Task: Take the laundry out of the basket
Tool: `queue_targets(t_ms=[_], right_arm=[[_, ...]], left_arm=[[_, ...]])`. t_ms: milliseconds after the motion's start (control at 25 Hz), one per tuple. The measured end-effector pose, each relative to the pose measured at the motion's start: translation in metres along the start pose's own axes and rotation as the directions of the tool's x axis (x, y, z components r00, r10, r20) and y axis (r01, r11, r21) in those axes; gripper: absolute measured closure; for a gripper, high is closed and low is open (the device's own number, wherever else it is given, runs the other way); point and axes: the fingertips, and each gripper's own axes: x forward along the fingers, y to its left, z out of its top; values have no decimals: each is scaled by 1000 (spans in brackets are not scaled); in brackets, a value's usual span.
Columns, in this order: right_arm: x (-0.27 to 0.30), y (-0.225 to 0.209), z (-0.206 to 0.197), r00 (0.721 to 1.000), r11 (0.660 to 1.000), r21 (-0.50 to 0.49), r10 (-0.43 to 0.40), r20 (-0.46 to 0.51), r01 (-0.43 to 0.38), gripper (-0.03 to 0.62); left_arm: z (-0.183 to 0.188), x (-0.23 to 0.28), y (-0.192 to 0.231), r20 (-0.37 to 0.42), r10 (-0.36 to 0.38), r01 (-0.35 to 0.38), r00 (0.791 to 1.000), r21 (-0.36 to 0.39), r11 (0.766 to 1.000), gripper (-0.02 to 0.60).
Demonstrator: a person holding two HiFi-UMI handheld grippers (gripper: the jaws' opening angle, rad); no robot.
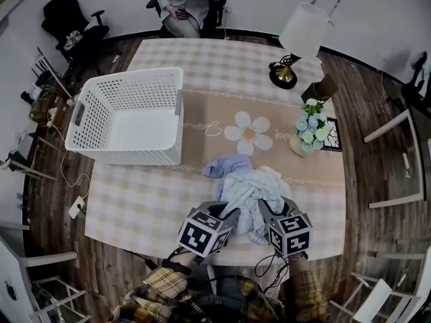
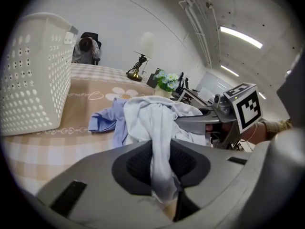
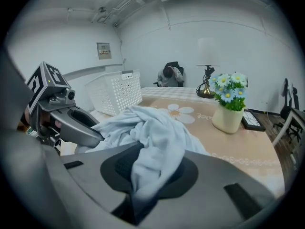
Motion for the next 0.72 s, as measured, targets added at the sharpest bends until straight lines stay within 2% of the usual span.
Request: queue_targets(t_ms=[200, 400, 520, 720], right_arm=[[-8, -2, 5, 1000, 999, 46, -9, 14, 8, 488], [-22, -11, 18, 997, 997, 62, -53, 57, 49, 441], [-36, -13, 26, 994, 995, 69, -74, 82, 68, 398], [-61, -3, 53, 985, 995, 75, -80, 150, 70, 388]], left_arm=[[4, -6, -2, 17, -12, 12, 1000, 4, 1000, 441], [21, -19, -5, 49, -19, 17, 999, 32, 999, 403], [37, -35, -6, 99, -19, 17, 995, 26, 1000, 388], [78, -72, -7, 200, -31, 17, 979, 69, 997, 388]])
